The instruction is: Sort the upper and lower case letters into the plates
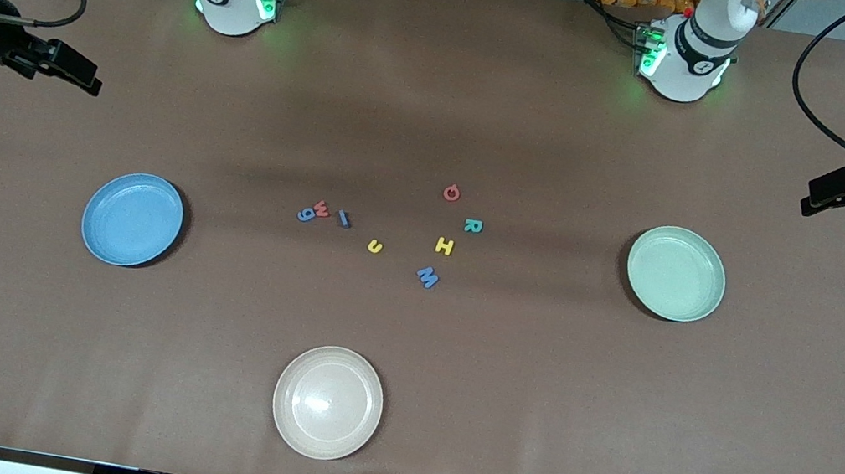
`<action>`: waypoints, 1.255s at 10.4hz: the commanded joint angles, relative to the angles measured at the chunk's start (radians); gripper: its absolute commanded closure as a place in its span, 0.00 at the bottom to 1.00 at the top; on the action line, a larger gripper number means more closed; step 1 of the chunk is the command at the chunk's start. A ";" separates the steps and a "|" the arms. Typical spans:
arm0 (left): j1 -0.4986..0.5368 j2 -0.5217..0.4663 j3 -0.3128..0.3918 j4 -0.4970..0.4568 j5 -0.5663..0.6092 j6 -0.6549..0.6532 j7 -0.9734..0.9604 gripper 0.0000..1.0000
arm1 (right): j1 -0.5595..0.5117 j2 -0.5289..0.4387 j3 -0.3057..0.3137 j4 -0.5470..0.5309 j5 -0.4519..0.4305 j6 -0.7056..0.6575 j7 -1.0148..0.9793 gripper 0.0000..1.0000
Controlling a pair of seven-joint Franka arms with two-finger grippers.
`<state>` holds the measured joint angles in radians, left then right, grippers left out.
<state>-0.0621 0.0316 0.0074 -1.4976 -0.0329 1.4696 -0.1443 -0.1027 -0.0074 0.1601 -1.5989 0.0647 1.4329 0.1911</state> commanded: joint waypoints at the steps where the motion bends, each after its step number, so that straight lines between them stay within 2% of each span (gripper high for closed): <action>1: 0.007 -0.006 0.000 0.000 -0.028 0.021 0.009 0.00 | 0.047 0.009 0.004 0.023 0.020 -0.006 0.004 0.00; 13: 0.007 -0.004 -0.001 0.000 -0.050 0.024 0.003 0.00 | 0.052 0.024 0.003 0.023 0.018 -0.015 -0.012 0.00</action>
<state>-0.0623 0.0316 0.0064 -1.4975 -0.0561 1.4886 -0.1443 -0.0392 0.0058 0.1596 -1.5943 0.0673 1.4321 0.1894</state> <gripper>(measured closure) 0.000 0.000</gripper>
